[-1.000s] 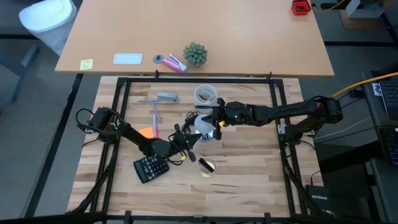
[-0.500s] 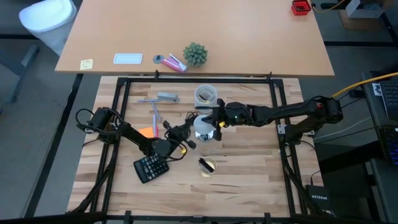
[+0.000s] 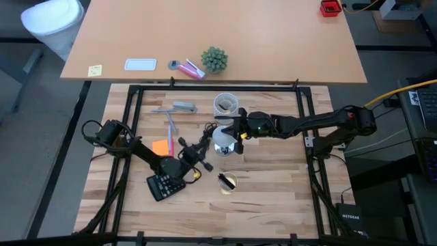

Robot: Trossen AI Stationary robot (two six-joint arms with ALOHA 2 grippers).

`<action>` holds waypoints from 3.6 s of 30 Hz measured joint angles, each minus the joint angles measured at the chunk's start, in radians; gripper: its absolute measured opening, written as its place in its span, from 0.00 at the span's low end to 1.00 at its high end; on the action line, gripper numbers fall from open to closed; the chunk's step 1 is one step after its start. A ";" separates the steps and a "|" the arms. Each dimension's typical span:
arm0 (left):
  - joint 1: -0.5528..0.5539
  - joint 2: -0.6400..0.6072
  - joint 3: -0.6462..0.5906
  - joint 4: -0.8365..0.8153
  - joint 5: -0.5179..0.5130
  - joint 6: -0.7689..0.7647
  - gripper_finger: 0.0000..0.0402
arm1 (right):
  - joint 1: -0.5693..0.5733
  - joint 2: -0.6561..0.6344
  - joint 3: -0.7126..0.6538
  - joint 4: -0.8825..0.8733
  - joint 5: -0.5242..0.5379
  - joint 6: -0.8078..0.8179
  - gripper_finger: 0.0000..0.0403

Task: Screw lightbulb
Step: Insert the lightbulb into the lamp

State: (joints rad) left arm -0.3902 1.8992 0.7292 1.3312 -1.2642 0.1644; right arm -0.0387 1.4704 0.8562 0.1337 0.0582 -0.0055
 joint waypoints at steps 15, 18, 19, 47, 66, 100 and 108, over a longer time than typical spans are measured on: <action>0.072 -0.001 0.000 -0.131 0.401 -0.185 0.01 | 0.000 0.000 0.000 0.000 0.006 0.000 0.01; 0.082 -0.001 0.000 -0.143 0.400 -0.183 0.01 | -0.001 0.000 0.000 0.000 0.010 0.000 0.01; 0.082 -0.001 0.000 -0.141 0.395 -0.177 0.01 | -0.001 0.000 0.000 0.000 0.010 0.000 0.01; 0.000 0.000 0.000 0.071 0.038 -0.016 0.01 | 0.001 0.000 0.000 0.000 -0.006 -0.003 0.01; 0.082 0.001 0.000 -0.089 0.444 -0.296 0.01 | 0.000 0.000 0.000 0.000 0.004 -0.004 0.01; 0.135 0.001 0.000 0.069 0.096 0.035 0.01 | 0.001 0.000 0.000 0.000 -0.007 -0.004 0.01; 0.036 -0.014 0.001 0.215 0.239 0.127 0.01 | 0.000 0.000 0.000 0.000 0.000 -0.004 0.01</action>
State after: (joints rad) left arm -0.3539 1.8854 0.7300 1.5460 -1.0257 0.2919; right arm -0.0383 1.4708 0.8566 0.1341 0.0584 -0.0093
